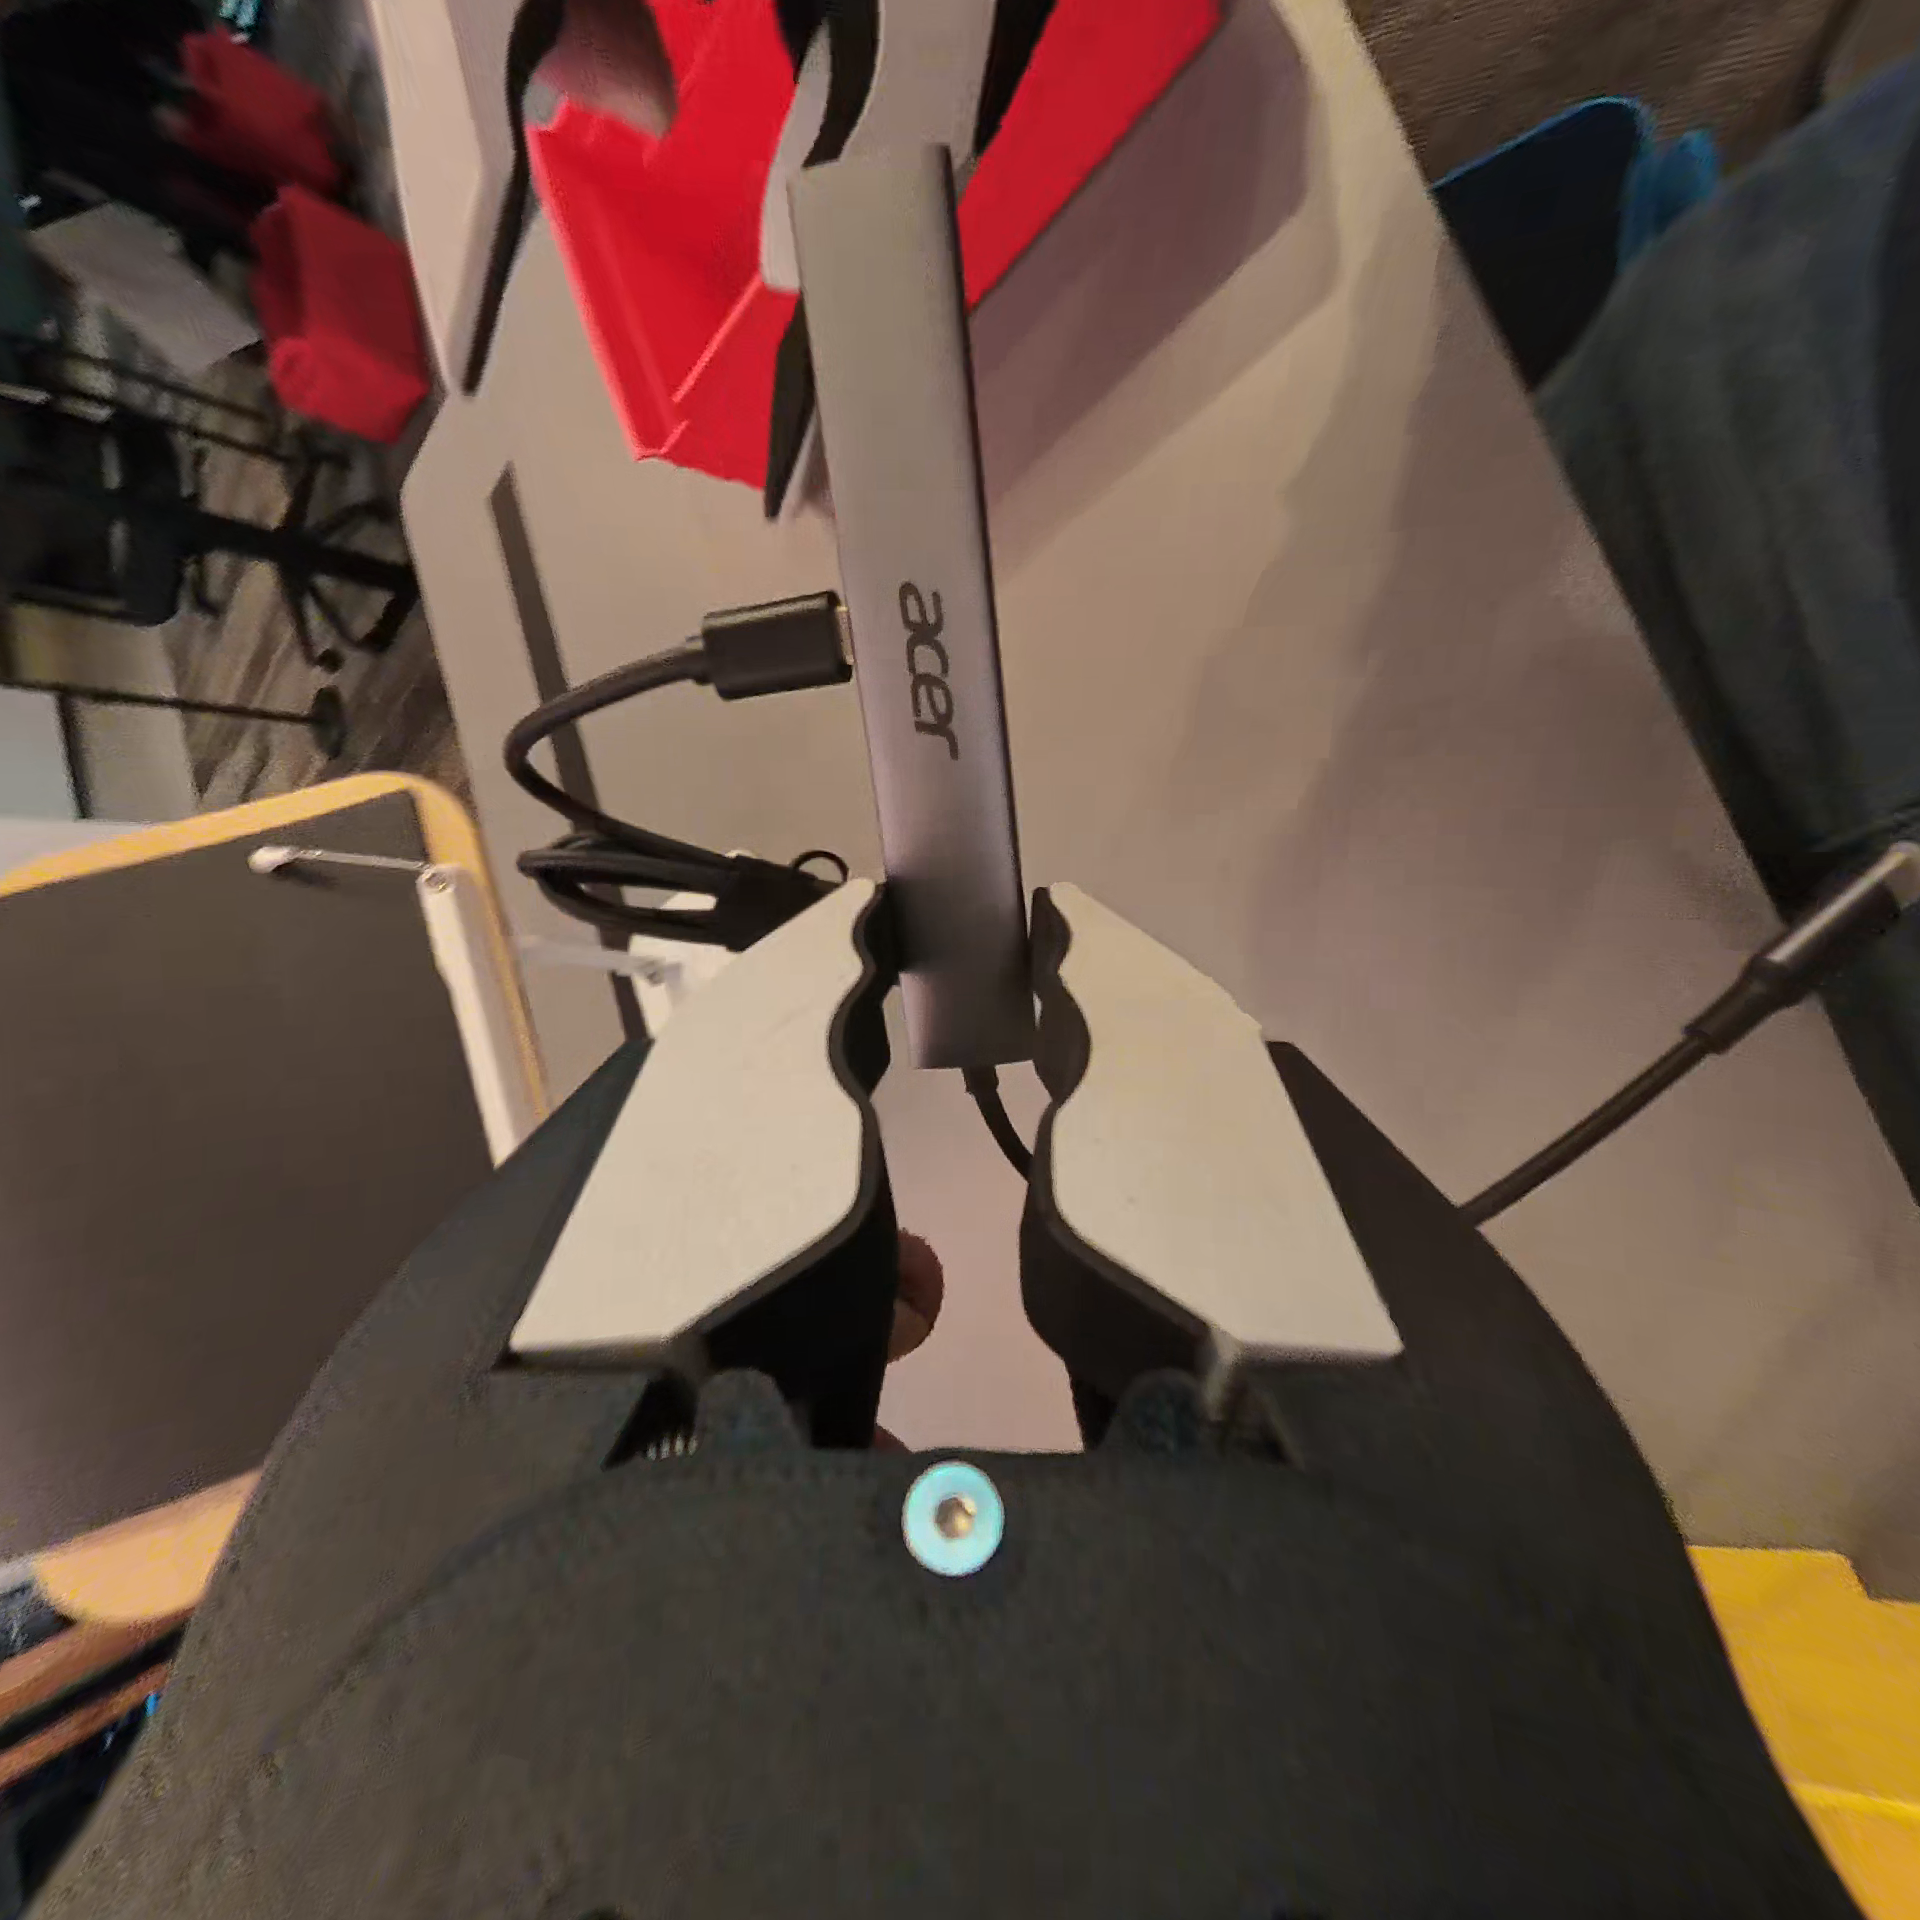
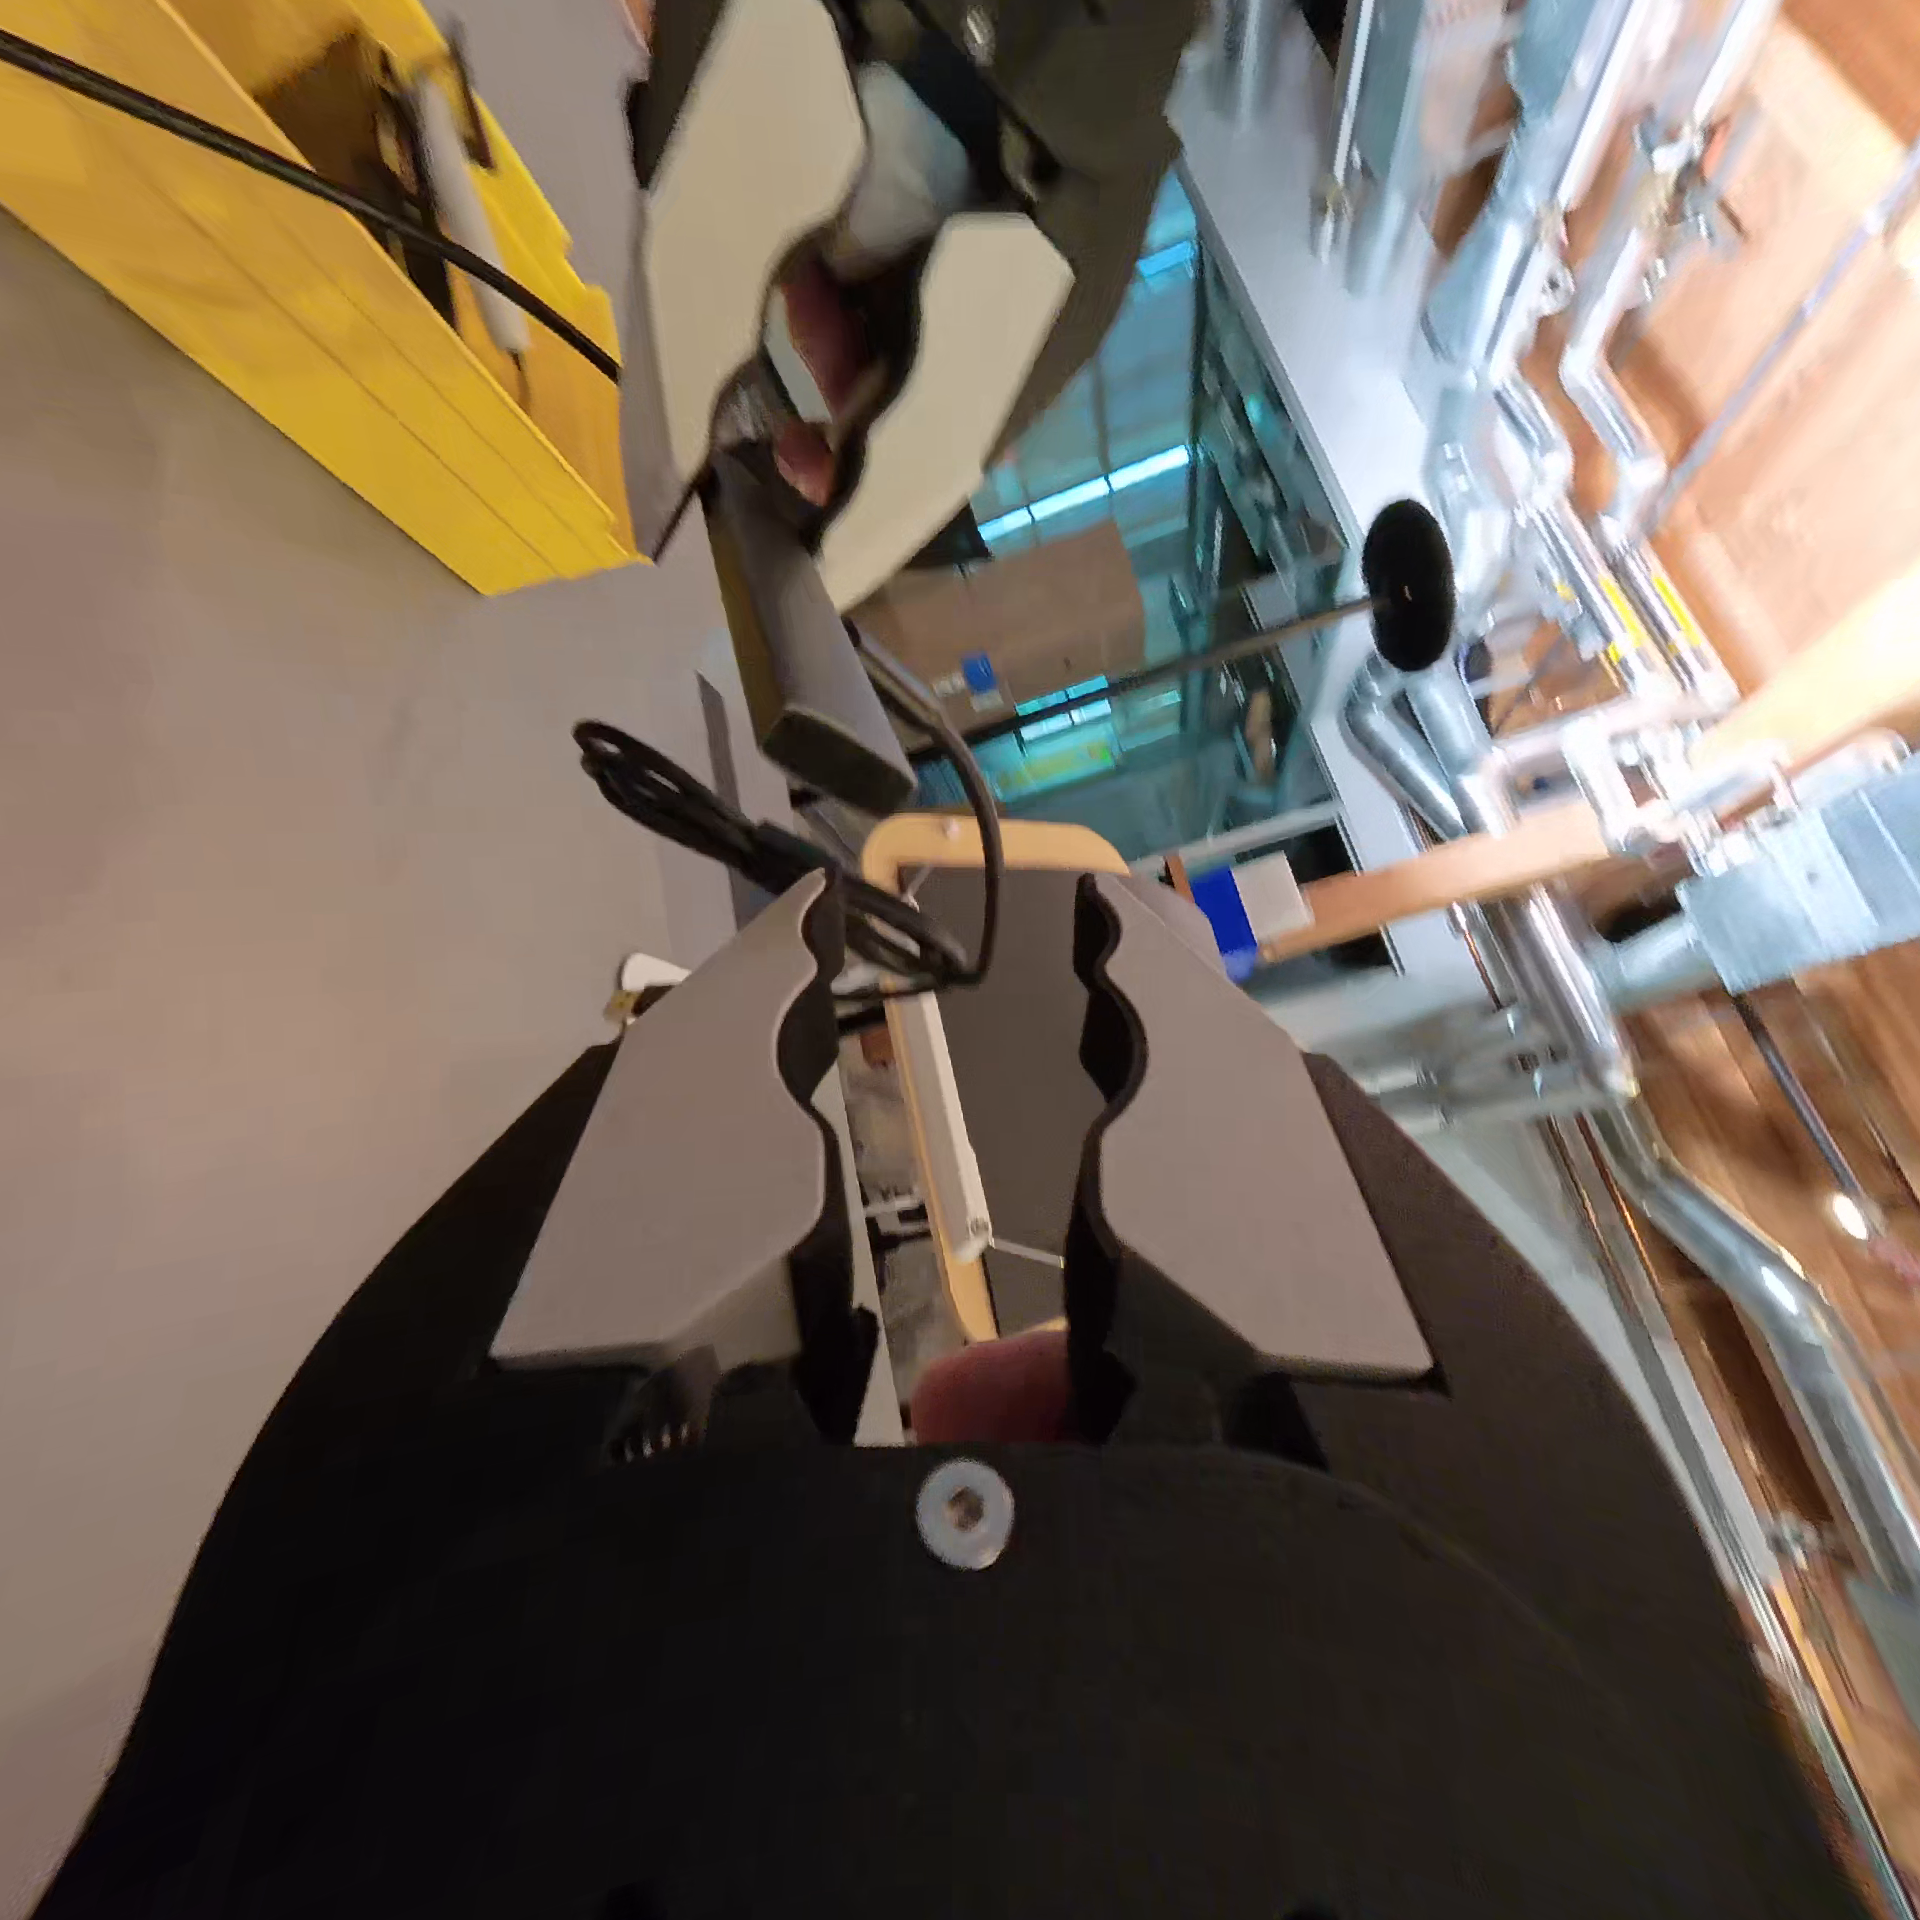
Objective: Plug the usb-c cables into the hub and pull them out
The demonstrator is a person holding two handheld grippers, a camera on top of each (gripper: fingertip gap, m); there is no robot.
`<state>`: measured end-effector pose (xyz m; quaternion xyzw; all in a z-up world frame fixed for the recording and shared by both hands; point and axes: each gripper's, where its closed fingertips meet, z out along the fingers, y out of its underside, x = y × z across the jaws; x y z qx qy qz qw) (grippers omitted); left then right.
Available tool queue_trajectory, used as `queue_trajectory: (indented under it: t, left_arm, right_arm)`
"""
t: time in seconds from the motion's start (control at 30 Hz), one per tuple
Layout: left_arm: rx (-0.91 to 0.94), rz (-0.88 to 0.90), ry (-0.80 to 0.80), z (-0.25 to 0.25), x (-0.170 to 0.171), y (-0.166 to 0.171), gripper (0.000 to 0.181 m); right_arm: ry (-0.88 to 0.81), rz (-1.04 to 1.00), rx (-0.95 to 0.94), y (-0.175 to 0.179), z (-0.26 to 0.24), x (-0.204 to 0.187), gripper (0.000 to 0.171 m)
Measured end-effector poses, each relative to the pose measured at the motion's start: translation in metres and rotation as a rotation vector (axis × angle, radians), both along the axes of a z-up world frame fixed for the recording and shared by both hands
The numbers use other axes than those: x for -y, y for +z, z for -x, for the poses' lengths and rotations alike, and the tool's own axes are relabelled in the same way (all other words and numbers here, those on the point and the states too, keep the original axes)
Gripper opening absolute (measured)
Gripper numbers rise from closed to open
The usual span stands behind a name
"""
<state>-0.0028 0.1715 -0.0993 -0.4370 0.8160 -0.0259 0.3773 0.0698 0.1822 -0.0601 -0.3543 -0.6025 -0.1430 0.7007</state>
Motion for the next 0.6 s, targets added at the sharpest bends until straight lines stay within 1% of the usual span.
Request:
queue_trajectory:
  t: [0.07, 0.23, 0.33, 0.47, 0.53, 0.6]
  left_arm:
    - [-0.021, 0.036, -0.039, -0.003, 0.006, -0.005, 0.024]
    - [-0.09, 0.186, -0.108, -0.004, 0.022, -0.015, 0.024]
    - [-0.14, 0.241, -0.142, -0.003, 0.028, -0.022, 0.025]
    - [-0.135, 0.249, -0.098, -0.001, 0.014, -0.028, 0.023]
    - [-0.094, 0.194, -0.027, 0.001, -0.005, -0.026, 0.025]
    - [-0.039, 0.181, 0.071, 0.004, -0.021, -0.021, 0.034]
  right_arm:
    - [0.069, -0.024, 0.052, -0.006, 0.013, 0.008, 0.04]
    - [0.128, -0.092, 0.163, -0.023, 0.037, 0.016, 0.033]
    - [0.145, -0.105, 0.191, -0.031, 0.049, 0.02, 0.007]
    - [0.08, -0.084, 0.196, -0.034, 0.049, 0.01, 0.004]
    - [0.03, -0.075, 0.199, -0.038, 0.048, 0.001, 0.003]
    - [-0.04, -0.073, 0.189, -0.041, 0.044, -0.011, 0.002]
